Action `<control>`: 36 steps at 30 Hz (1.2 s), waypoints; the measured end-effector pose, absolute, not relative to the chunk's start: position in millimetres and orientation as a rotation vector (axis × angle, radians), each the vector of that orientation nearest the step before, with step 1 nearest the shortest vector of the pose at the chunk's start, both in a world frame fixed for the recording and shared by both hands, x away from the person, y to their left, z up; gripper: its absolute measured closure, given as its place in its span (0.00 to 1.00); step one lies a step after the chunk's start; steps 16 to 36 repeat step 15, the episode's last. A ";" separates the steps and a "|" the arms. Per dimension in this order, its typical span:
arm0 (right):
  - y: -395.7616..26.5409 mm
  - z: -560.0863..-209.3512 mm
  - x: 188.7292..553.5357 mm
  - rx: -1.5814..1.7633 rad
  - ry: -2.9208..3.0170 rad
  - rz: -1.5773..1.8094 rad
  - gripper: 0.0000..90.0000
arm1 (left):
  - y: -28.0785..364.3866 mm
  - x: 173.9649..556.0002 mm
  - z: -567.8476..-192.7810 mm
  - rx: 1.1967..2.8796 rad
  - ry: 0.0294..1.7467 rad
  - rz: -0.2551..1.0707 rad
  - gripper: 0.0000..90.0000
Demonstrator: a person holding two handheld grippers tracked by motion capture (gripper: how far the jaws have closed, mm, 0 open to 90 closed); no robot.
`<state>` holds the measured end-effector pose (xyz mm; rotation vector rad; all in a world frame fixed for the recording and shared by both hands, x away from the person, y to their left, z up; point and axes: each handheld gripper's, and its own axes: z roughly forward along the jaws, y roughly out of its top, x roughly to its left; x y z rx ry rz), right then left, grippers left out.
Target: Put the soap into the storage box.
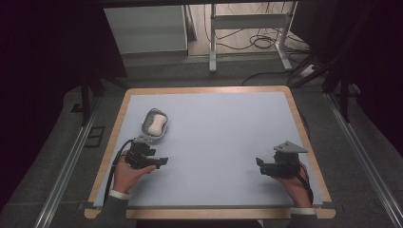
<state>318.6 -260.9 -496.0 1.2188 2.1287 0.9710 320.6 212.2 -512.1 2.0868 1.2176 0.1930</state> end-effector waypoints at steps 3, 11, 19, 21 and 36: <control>-262.2 -495.3 318.4 1.222 2.121 0.974 0.11 | 212.6 319.5 -516.2 2.083 1.213 0.194 0.33; -265.1 -492.7 316.9 1.226 2.111 0.980 0.11 | 217.5 314.8 -522.6 2.071 1.221 0.192 0.32; -264.3 -493.2 317.3 1.224 2.113 0.974 0.11 | 217.0 312.0 -523.5 2.077 1.194 0.185 0.31; -264.3 -493.2 317.3 1.224 2.113 0.974 0.11 | 217.0 312.0 -523.5 2.077 1.194 0.185 0.31; -264.3 -493.2 317.3 1.224 2.113 0.974 0.11 | 217.0 312.0 -523.5 2.077 1.194 0.185 0.31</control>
